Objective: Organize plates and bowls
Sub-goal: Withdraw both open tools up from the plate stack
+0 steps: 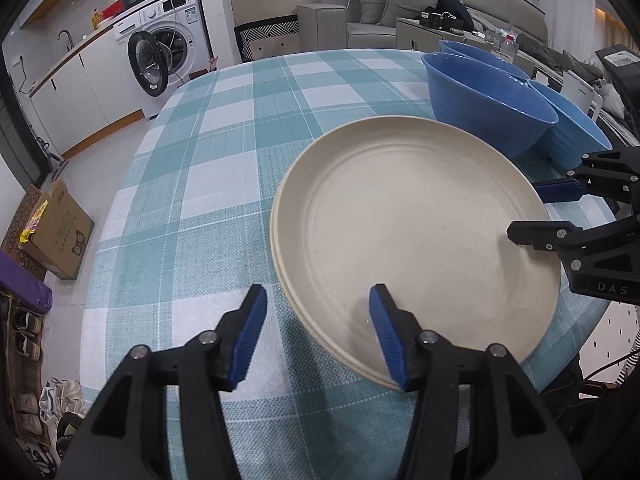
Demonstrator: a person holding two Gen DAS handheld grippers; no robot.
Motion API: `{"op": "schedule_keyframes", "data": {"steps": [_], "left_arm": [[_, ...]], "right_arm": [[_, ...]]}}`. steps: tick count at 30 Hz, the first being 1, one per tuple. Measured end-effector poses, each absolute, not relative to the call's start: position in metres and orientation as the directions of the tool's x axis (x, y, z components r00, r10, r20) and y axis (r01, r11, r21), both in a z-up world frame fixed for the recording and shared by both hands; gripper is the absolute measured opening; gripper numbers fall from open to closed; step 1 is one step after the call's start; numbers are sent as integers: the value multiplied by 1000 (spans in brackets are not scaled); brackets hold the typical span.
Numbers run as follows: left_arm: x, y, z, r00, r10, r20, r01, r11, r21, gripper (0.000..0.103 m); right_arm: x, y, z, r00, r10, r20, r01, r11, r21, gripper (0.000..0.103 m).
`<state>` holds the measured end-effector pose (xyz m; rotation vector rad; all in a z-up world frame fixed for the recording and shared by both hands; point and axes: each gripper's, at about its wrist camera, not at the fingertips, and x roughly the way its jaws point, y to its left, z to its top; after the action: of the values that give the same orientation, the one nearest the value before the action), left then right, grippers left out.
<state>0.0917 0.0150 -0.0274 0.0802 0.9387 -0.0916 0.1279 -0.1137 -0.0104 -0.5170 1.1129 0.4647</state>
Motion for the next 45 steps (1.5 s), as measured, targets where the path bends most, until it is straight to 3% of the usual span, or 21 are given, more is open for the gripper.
{"op": "schedule_keyframes", "data": {"steps": [5,12,16,17,21,27,45], "left_arm": [[93,17,-28,587,-50,-808,110,994,18,56],[91,19,-23,594,-68,-801,103,995,-7,58],[90,20,-18,601,-77,-795,104,994,-18,60],[90,20,-17,604,-79,-793,102,995,-21,63],[86,20,-8,633,-99,-768,111,993,-36,99],[81,18,8,666,-171,-727,148,984,-96,103],[97,-6,51,723,-189,-664,171,981,-92,103]], "right_arm": [[129,-115,-10,372,100,-923,-587,795,-151,49],[128,-121,1,391,161,-906,-582,806,-108,73],[124,-123,11,414,200,-888,-589,803,-94,78],[123,-123,13,419,209,-884,-590,802,-91,81],[118,-128,20,423,246,-872,-590,805,-59,86],[112,-142,27,438,282,-854,-572,820,-23,97],[106,-210,73,536,317,-783,-478,878,29,101]]}}
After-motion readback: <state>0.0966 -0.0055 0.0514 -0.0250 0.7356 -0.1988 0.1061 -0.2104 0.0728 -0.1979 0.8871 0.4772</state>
